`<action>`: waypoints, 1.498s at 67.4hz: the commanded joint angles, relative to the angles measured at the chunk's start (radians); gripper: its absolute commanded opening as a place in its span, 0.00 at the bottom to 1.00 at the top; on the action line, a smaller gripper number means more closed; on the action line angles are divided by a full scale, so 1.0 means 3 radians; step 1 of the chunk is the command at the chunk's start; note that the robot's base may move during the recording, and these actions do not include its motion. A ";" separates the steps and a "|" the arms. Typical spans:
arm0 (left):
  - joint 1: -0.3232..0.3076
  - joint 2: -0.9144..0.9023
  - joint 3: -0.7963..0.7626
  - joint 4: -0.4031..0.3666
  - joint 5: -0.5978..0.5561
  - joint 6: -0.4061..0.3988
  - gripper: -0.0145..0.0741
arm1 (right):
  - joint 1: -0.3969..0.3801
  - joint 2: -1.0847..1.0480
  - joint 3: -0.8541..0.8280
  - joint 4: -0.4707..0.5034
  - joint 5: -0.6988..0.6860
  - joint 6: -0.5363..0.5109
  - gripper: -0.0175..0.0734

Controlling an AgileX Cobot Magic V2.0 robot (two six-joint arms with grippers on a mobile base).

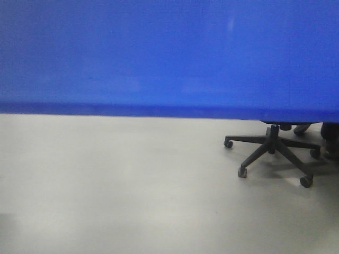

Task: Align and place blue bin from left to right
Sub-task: 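Carry the blue bin with both grippers while the base turns, then drive the held blue bin toward another conveyor shelf of bins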

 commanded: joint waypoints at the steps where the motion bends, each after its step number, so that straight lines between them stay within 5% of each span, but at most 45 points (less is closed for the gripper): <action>1: -0.0066 -0.0002 -0.0053 0.0015 -0.0350 -0.0028 0.04 | 0.0055 -0.0005 -0.0030 0.0030 -0.0786 0.0014 0.11; 101: -0.0066 -0.0002 -0.0053 0.0015 -0.0350 -0.0028 0.04 | 0.0055 -0.0005 -0.0030 0.0030 -0.1019 0.0014 0.11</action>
